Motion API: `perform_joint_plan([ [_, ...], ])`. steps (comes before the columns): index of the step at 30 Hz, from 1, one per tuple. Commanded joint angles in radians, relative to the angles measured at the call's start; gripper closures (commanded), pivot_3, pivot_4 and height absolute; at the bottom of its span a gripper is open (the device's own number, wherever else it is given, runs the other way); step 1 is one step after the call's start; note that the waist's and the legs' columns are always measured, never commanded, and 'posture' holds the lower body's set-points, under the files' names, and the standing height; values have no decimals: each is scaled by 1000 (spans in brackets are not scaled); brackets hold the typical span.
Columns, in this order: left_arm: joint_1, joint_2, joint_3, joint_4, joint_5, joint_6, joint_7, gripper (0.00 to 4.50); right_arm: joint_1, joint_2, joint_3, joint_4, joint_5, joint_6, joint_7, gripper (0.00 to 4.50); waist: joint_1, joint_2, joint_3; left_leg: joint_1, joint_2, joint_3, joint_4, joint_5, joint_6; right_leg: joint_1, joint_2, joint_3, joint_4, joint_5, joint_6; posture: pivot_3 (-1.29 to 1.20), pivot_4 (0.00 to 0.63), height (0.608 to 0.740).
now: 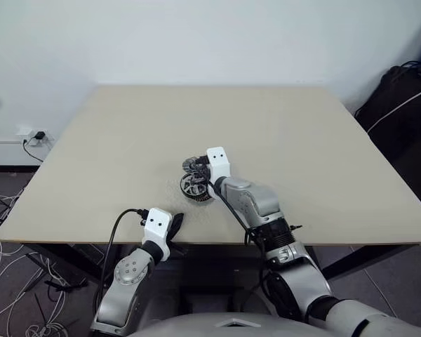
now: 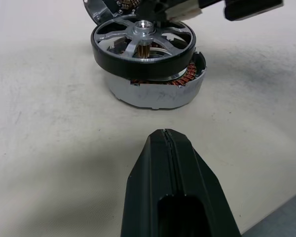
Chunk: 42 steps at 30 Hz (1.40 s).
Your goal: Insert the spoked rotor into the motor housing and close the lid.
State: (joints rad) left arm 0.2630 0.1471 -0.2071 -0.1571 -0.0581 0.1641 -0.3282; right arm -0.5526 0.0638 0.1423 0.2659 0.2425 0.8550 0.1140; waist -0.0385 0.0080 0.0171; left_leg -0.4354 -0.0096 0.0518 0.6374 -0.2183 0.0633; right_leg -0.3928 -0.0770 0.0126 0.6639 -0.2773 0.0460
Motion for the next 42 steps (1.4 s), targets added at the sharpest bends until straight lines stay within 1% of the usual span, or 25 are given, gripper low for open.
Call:
perform_joint_plan([
  [1,-11,-3,-3,-21,-6,-10,-2,4500,-5,-3,-14,-61,-1,13,12,4477,0,0,0,0,0,0,0,0,0,0,0,0,0,0,0,0,0,740],
  [20,-8,-2,2,-21,-2,-5,5,4500,28,-57,27,-98,-37,85,62,4477,1,0,0,0,0,0,0,0,0,0,0,0,0,0,0,0,0,740],
  [29,-5,-4,1,-19,-2,-4,7,4500,31,-75,42,-141,-56,62,89,4477,1,0,0,0,0,0,0,0,0,0,0,0,0,0,0,0,0,740],
  [35,-4,-3,1,-18,-1,-6,7,4500,50,-75,22,-222,-54,21,94,4477,2,0,0,0,0,0,1,0,0,0,0,0,0,0,0,0,0,740],
  [38,-4,-2,1,-18,-1,-6,5,4500,63,-96,42,-263,-65,5,108,4477,2,0,0,0,0,0,1,0,0,0,0,0,0,0,0,0,0,740],
  [42,-5,0,0,-15,-2,-7,1,4500,77,-126,68,-307,-55,35,155,4477,3,0,0,0,0,0,1,0,0,1,0,0,1,0,0,0,0,740],
])
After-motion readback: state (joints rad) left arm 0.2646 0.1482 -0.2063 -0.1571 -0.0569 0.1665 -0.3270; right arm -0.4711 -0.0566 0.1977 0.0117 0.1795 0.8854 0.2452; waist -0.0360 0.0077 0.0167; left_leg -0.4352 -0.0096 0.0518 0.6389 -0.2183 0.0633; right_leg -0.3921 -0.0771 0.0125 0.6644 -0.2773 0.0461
